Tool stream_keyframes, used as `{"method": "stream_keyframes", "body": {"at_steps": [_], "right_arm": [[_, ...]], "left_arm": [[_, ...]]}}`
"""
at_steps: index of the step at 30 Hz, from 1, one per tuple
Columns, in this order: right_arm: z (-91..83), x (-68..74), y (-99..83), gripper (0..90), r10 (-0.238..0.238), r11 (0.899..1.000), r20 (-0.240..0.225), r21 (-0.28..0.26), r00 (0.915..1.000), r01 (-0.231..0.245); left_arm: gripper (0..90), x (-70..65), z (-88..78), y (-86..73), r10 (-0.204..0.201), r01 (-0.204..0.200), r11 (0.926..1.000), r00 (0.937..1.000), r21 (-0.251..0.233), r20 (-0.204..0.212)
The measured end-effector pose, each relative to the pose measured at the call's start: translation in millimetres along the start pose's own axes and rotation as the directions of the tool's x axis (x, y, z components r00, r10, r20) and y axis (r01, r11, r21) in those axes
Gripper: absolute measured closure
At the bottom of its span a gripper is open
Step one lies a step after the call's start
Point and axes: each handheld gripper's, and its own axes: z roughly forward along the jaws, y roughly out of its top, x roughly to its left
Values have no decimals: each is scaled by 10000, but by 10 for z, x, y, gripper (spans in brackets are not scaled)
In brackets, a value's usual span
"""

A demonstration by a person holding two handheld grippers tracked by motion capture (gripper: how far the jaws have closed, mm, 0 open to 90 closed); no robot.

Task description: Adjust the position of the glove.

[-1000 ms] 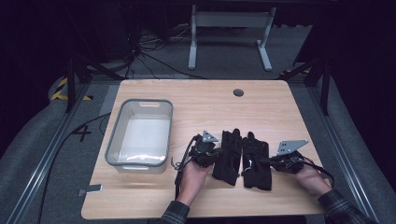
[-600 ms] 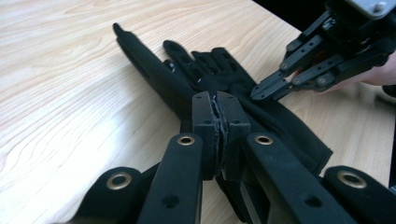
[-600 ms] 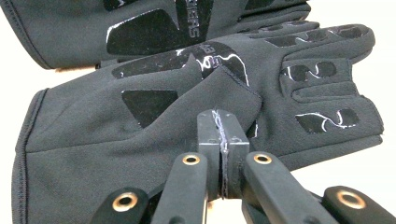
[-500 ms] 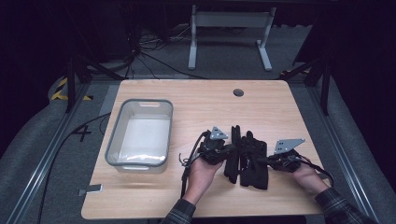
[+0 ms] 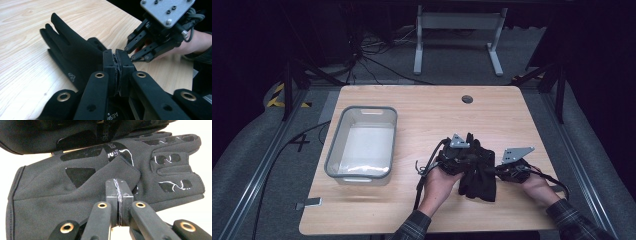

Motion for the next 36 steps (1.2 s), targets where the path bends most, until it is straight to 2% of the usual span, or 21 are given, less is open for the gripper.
{"method": "stream_keyframes", "body": {"at_steps": [13, 16, 20, 25, 30, 34, 36], "right_arm": [[31, -15, 12, 900, 31, 9999, -136, -118, 9999, -32], [18, -15, 10, 899, 6, 9999, -118, -115, 9999, -7], [-56, -41, 7, 899, -2, 9997, 65, -227, 10000, 3], [-227, -147, -59, 899, 391, 9977, 406, -567, 9984, -368], [-320, -207, -102, 899, 586, 9963, 676, -675, 9960, -540], [-371, -241, -114, 898, 685, 9947, 791, -815, 9945, -620], [-395, -247, -111, 899, 746, 9935, 770, -913, 9942, -675]], "left_arm": [[877, -83, 388, 17, 2, -41, 9986, 9972, 529, 744], [876, -101, 461, 8, -13, -38, 9978, 9971, 667, 765], [874, -116, 497, 11, 2, -57, 9975, 9969, 698, 781], [867, -116, 550, 9, -42, -24, 9970, 9964, 774, 850], [849, -122, 600, 5, -117, 34, 9969, 9943, 786, 1059], [793, -112, 552, 22, -23, -43, 9983, 9938, 586, 1111], [820, -90, 499, 24, 11, -67, 9986, 9946, 531, 1039]]}}
